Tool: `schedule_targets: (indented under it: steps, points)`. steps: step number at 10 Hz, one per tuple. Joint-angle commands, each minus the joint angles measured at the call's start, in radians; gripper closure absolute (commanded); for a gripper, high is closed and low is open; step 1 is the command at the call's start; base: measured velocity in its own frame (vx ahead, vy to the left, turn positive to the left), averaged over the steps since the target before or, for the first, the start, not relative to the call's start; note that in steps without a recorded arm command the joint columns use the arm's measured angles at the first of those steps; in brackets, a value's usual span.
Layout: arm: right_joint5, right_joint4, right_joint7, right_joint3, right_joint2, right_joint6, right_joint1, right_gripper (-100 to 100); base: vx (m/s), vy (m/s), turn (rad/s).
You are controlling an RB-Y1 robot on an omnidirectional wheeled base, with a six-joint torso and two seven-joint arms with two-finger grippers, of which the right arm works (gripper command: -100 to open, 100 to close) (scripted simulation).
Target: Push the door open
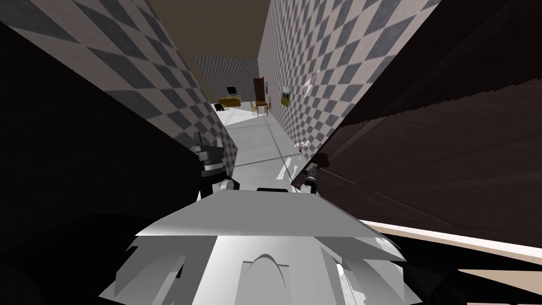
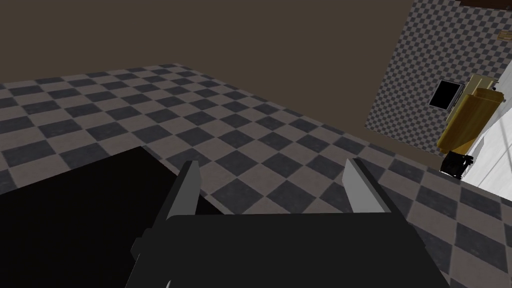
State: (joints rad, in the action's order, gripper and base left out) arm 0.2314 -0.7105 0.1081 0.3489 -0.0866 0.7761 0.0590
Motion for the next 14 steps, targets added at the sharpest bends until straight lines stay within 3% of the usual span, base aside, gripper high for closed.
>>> schedule_targets:
  steps: [1, 3, 9, 11, 14]
  points:
    - [0.013, -0.005, 0.005, 0.024, -0.006, 0.000, 0.000, 100, 0.206, 0.026, -0.061]
    - [0.013, -0.009, 0.005, 0.022, -0.003, -0.009, -0.003, 100, 0.138, 0.008, -0.044]
    - [0.055, -0.008, 0.030, 0.093, -0.014, -0.001, -0.010, 100, 0.188, -0.024, -0.040]
    - [0.055, -0.008, 0.030, 0.093, -0.014, -0.001, -0.010, 100, 0.115, -0.018, -0.020]
    - [0.081, -0.007, 0.047, 0.138, -0.016, 0.002, -0.015, 100, 0.187, -0.001, -0.054]
